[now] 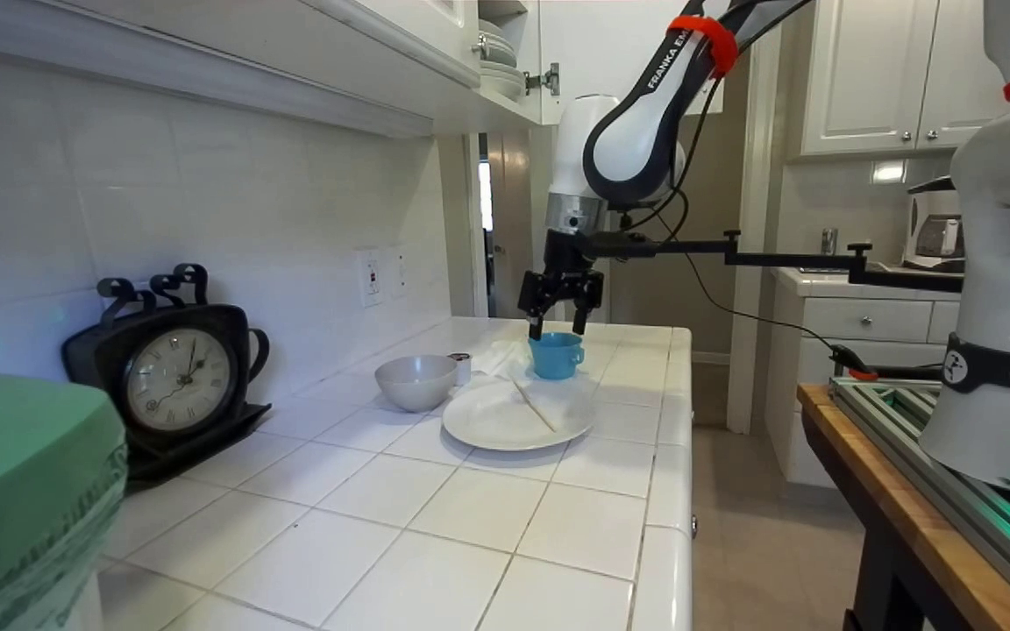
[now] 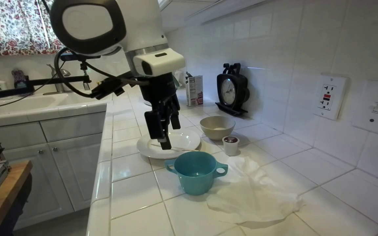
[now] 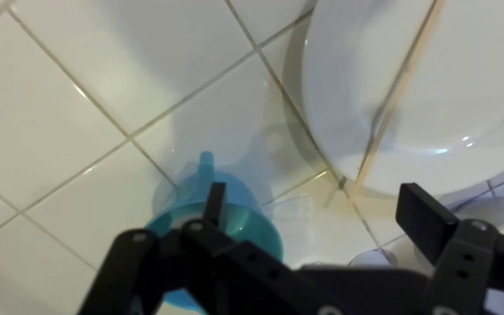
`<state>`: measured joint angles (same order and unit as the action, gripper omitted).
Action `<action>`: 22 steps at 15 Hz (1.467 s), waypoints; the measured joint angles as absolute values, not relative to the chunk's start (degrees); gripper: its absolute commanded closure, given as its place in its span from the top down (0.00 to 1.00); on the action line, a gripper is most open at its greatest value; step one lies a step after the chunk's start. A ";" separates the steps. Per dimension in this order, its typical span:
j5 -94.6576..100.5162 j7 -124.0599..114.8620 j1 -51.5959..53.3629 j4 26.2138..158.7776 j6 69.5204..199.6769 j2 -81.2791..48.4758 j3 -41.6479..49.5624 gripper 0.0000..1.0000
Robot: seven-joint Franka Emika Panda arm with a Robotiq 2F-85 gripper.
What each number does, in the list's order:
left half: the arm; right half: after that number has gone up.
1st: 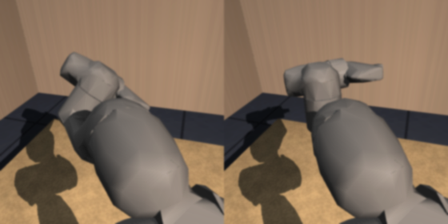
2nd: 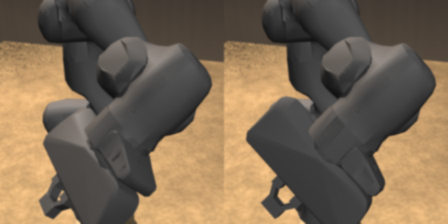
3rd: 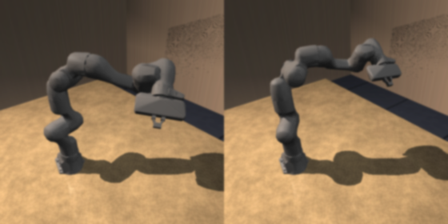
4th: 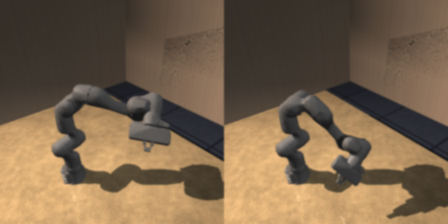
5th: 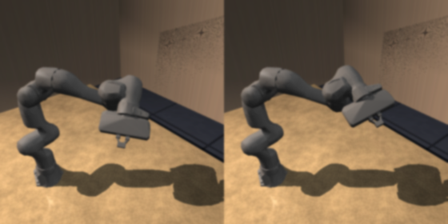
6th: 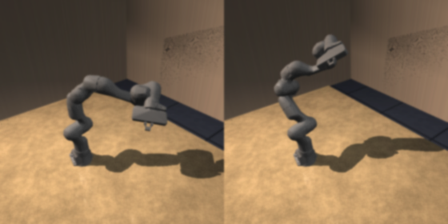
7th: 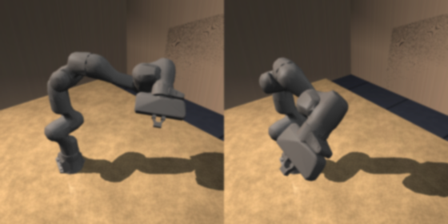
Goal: Use the stirrer on the plate to stir the contents in the bowl then place it back on the plate
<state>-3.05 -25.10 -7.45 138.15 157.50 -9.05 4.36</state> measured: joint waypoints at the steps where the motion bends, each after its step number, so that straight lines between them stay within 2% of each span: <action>1: -3.05 -25.45 -7.03 137.07 157.49 -10.14 4.45 1.00; 13: -3.05 -29.32 -1.93 127.87 157.45 -19.74 7.18 0.99; 17: -3.07 -30.13 -1.40 126.38 157.35 -21.35 8.41 0.93; 20: -3.20 -31.13 -1.24 125.55 157.14 -22.18 8.61 0.79; 22: -3.36 -31.87 -1.01 125.05 156.95 -22.60 8.63 0.77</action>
<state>-3.36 -31.87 -1.01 125.05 156.95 -22.60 8.63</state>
